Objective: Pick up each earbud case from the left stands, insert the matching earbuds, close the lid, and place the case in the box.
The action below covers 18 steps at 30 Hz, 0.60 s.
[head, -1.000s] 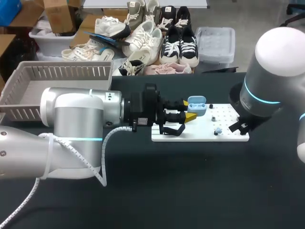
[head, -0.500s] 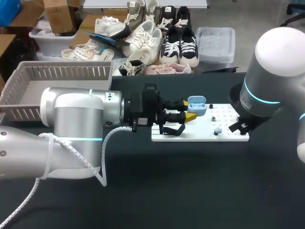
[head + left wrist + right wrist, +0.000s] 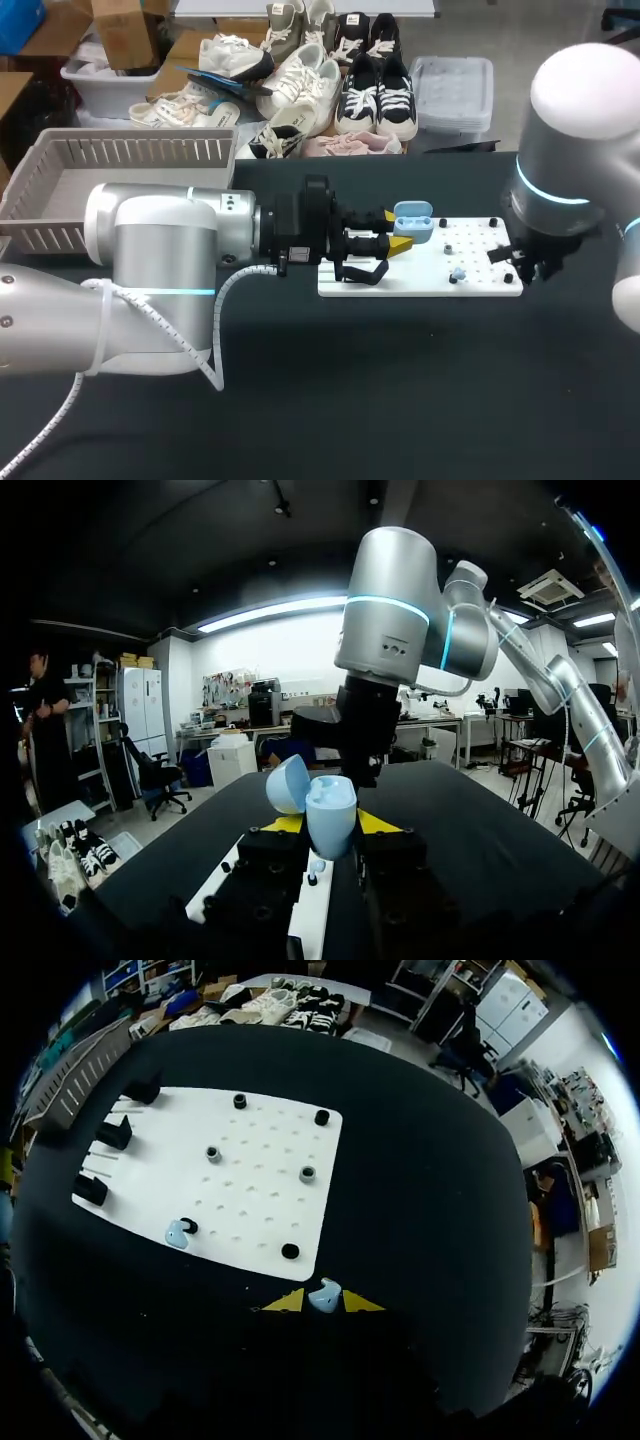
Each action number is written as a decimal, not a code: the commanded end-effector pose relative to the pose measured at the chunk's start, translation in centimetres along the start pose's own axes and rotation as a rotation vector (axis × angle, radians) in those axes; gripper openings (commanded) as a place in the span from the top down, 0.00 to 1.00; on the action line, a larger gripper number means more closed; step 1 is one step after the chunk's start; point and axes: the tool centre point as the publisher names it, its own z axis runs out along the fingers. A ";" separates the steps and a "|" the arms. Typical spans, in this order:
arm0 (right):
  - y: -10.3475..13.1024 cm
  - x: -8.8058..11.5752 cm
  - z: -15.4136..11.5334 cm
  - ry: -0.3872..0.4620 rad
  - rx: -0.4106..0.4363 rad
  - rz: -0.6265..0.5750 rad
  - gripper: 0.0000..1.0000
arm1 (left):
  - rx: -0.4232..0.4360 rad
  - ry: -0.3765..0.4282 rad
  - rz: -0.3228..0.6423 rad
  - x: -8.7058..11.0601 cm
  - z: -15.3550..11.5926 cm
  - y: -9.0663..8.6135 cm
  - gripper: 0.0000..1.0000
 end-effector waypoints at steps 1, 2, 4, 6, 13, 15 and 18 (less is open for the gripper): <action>0.4 0.2 -0.7 0.027 0.036 0.116 1.00 | -0.005 -0.002 0.001 0.1 0.0 -0.1 1.00; 0.4 0.3 -0.8 0.041 0.035 0.146 1.00 | -0.005 -0.002 0.001 0.1 0.0 -0.1 1.00; 0.3 0.6 -1.2 0.060 0.041 0.209 1.00 | -0.005 -0.002 0.001 0.1 0.0 -0.1 1.00; 0.3 0.8 -1.6 0.076 0.037 0.263 1.00 | -0.005 -0.002 0.001 0.1 0.0 -0.1 1.00; 0.5 1.3 -3.5 0.093 0.028 0.397 1.00 | -0.005 -0.002 0.001 0.1 0.0 -0.1 1.00; 0.6 1.4 -4.2 0.090 0.029 0.425 1.00 | -0.005 -0.002 0.001 0.1 0.0 -0.1 1.00; 1.0 1.4 -5.3 0.082 0.037 0.454 1.00 | -0.005 -0.002 0.001 0.1 0.0 -0.1 1.00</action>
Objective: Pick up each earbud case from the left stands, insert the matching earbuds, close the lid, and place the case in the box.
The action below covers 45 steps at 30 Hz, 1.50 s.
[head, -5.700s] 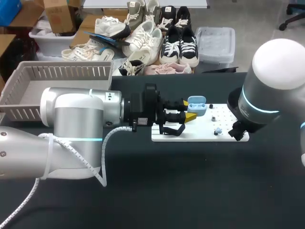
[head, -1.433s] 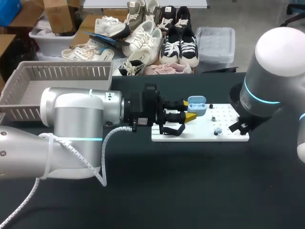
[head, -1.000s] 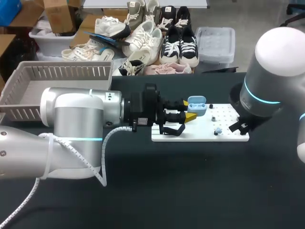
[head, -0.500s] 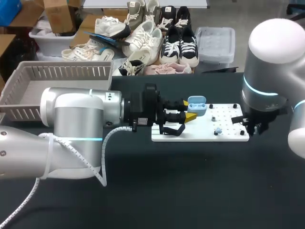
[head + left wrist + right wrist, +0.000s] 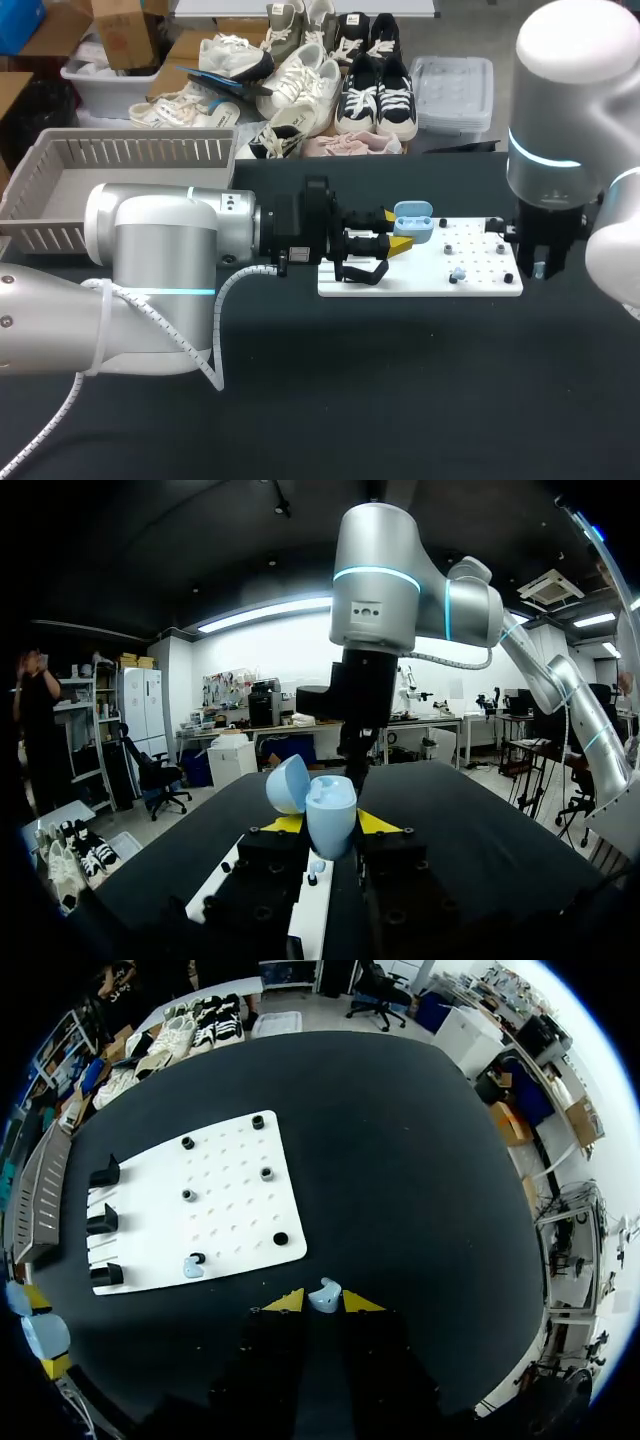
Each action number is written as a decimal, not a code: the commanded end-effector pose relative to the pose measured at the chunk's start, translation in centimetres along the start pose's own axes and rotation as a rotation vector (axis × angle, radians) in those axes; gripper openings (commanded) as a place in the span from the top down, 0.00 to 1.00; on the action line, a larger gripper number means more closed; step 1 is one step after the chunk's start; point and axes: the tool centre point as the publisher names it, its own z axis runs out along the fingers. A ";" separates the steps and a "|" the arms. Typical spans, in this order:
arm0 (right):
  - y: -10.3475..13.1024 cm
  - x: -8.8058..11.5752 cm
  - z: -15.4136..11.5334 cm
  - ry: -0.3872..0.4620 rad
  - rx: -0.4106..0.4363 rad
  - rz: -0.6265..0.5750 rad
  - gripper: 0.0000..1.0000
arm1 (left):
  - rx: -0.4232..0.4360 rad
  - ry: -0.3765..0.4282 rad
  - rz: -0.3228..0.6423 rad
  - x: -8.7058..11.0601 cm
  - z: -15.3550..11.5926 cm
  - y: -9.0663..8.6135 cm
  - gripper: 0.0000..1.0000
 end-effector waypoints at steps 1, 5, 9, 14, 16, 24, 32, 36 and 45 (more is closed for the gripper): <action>0.1 1.0 -1.9 -0.019 0.011 0.040 1.00 | -0.005 -0.002 0.001 0.1 0.0 -0.1 1.00; 0.4 1.5 -3.5 -0.021 0.005 0.076 1.00 | -0.005 -0.002 0.001 0.1 0.0 -0.1 1.00; 0.7 2.0 -5.1 -0.013 0.004 0.121 1.00 | -0.005 -0.002 0.001 0.1 0.0 -0.1 1.00; 1.0 2.5 -7.0 -0.016 -0.001 0.139 1.00 | -0.005 -0.002 0.001 0.1 0.0 -0.1 1.00; 1.3 2.6 -7.9 -0.025 -0.002 0.143 1.00 | -0.005 -0.002 0.001 0.1 0.0 -0.1 1.00; 2.7 2.7 -11.0 -0.050 -0.012 0.162 1.00 | -0.005 -0.002 0.001 0.1 0.0 -0.1 1.00; 5.0 2.3 -13.0 -0.061 -0.018 0.185 1.00 | -0.005 -0.002 0.001 0.1 0.0 -0.1 1.00; 6.3 2.2 -13.7 -0.061 -0.017 0.189 1.00 | -0.005 -0.002 0.001 0.1 0.0 -0.1 1.00; 9.2 2.1 -14.6 -0.066 -0.004 0.176 1.00 | -0.005 -0.002 0.001 0.1 0.0 -0.1 1.00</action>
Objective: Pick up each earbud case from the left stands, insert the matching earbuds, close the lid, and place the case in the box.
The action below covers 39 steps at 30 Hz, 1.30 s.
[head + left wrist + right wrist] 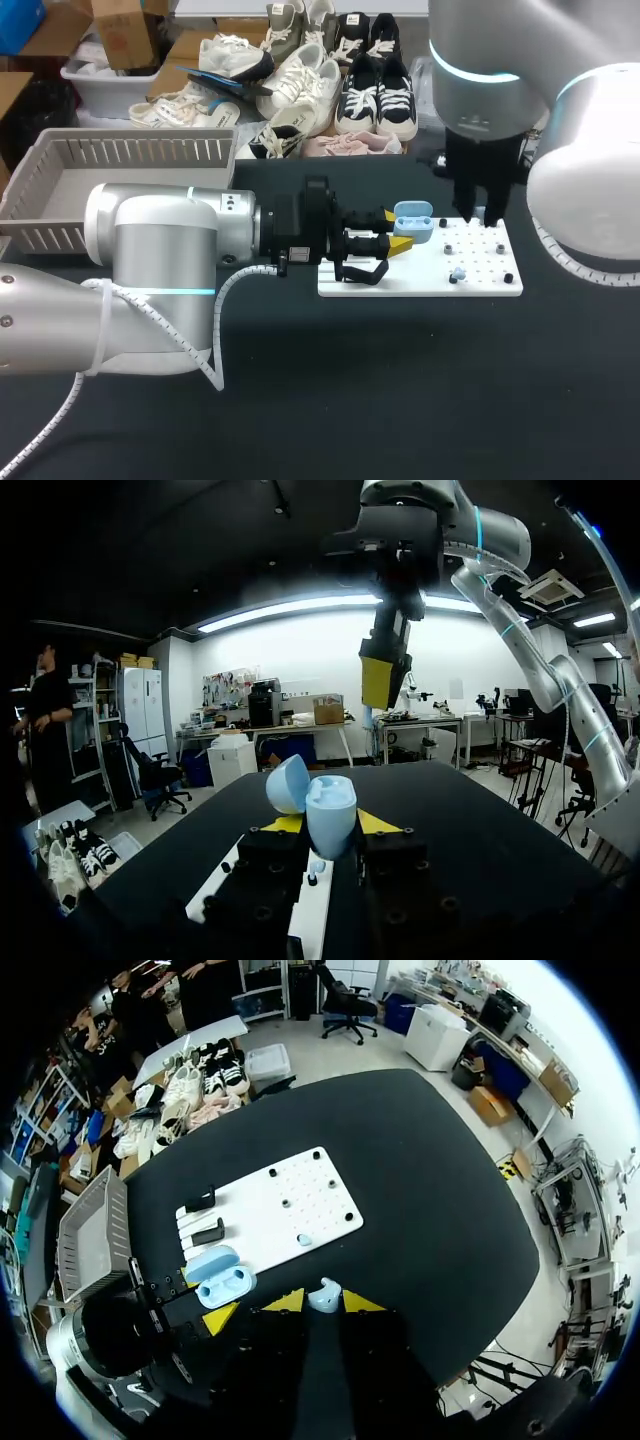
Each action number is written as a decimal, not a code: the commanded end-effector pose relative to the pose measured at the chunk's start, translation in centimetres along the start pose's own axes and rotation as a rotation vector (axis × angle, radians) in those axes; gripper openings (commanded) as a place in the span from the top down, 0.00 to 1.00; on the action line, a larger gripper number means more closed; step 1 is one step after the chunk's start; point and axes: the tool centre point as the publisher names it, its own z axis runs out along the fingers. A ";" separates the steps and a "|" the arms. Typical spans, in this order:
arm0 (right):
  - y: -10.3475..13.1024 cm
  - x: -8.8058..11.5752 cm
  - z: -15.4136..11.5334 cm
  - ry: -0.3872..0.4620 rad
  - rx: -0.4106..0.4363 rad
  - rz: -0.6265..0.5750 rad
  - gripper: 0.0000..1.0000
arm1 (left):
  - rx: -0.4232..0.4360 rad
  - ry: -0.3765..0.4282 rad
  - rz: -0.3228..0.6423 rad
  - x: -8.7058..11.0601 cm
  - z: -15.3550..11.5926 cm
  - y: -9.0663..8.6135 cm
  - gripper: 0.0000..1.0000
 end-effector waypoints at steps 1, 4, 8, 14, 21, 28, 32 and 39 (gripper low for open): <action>1.7 0.2 -0.3 0.000 0.044 -0.001 1.00 | -0.005 -0.002 0.001 0.1 0.0 -0.1 1.00; 2.5 0.1 -0.4 -0.003 0.051 -0.005 1.00 | -0.005 -0.002 0.001 0.1 0.0 -0.1 1.00; 3.5 -0.1 -0.7 -0.001 0.057 -0.002 1.00 | -0.005 -0.002 0.001 0.1 0.0 -0.1 1.00; 4.7 -0.1 -1.1 -0.004 0.065 0.004 1.00 | -0.005 -0.002 0.001 0.1 0.0 -0.1 1.00; 5.4 0.0 -1.1 0.017 0.056 0.012 1.00 | -0.005 -0.002 0.001 0.1 0.0 -0.1 1.00; 5.8 0.3 -0.7 0.026 0.072 0.018 1.00 | -0.005 -0.002 0.001 0.1 0.0 -0.1 1.00; 6.0 0.7 -0.2 0.036 0.075 0.021 1.00 | -0.005 -0.002 0.001 0.1 0.0 -0.1 1.00; 6.2 1.1 0.3 0.048 0.074 0.023 1.00 | -0.005 -0.002 0.001 0.1 0.0 -0.1 1.00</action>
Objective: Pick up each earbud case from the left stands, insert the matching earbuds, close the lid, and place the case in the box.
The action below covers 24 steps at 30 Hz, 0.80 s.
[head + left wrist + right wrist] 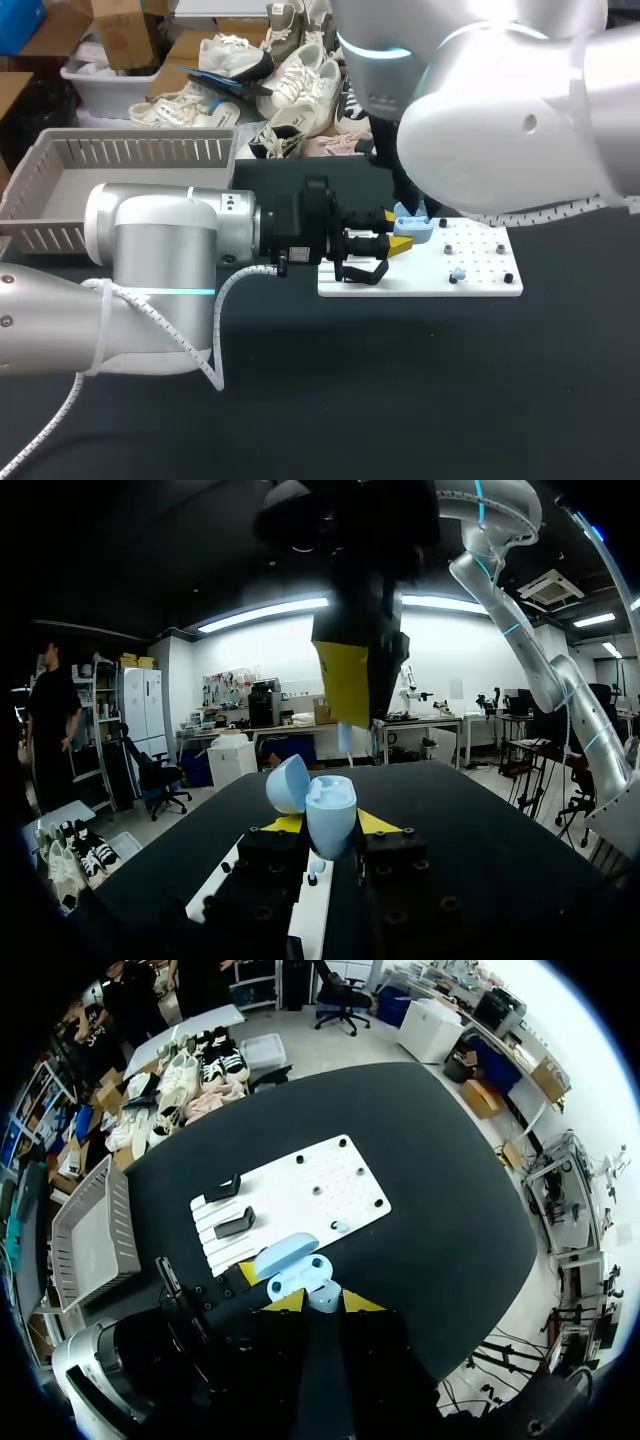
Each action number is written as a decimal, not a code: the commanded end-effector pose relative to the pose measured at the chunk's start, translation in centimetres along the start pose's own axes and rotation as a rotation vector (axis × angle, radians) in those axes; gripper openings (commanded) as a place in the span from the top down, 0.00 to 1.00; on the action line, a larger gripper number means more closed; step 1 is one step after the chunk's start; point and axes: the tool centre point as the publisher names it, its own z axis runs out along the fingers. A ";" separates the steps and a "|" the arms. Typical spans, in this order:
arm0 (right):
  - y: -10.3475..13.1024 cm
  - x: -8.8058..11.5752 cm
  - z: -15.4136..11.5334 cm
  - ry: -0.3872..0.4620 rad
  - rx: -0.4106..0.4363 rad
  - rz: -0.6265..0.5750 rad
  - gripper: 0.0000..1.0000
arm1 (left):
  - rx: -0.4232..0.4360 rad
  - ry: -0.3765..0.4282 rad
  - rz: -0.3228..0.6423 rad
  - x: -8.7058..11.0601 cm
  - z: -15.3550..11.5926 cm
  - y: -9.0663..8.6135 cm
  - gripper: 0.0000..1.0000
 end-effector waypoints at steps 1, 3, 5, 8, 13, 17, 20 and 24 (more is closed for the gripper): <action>0.2 0.2 0.2 0.001 0.006 0.004 1.00 | -0.005 -0.002 0.001 0.1 0.0 -0.1 1.00; 0.2 0.3 0.4 0.006 0.006 0.004 1.00 | -0.005 -0.002 0.001 0.1 0.0 -0.1 1.00; 0.2 0.2 0.6 0.012 0.008 0.004 1.00 | -0.005 -0.002 0.001 0.1 0.0 -0.1 1.00; 0.2 0.2 0.7 0.015 0.007 0.005 1.00 | -0.005 -0.002 0.001 0.1 0.0 -0.1 1.00; 0.3 0.1 0.8 0.015 0.008 0.003 1.00 | -0.005 -0.002 0.001 0.1 0.0 -0.1 1.00; 0.4 -0.1 0.9 0.016 0.008 0.002 1.00 | -0.005 -0.002 0.001 0.1 0.0 -0.1 1.00; 0.4 -0.3 1.1 0.015 0.009 0.004 1.00 | -0.005 -0.002 0.001 0.1 0.0 -0.1 1.00; 0.5 -0.4 1.1 0.016 0.006 0.006 1.00 | -0.005 -0.002 0.001 0.1 0.0 -0.1 1.00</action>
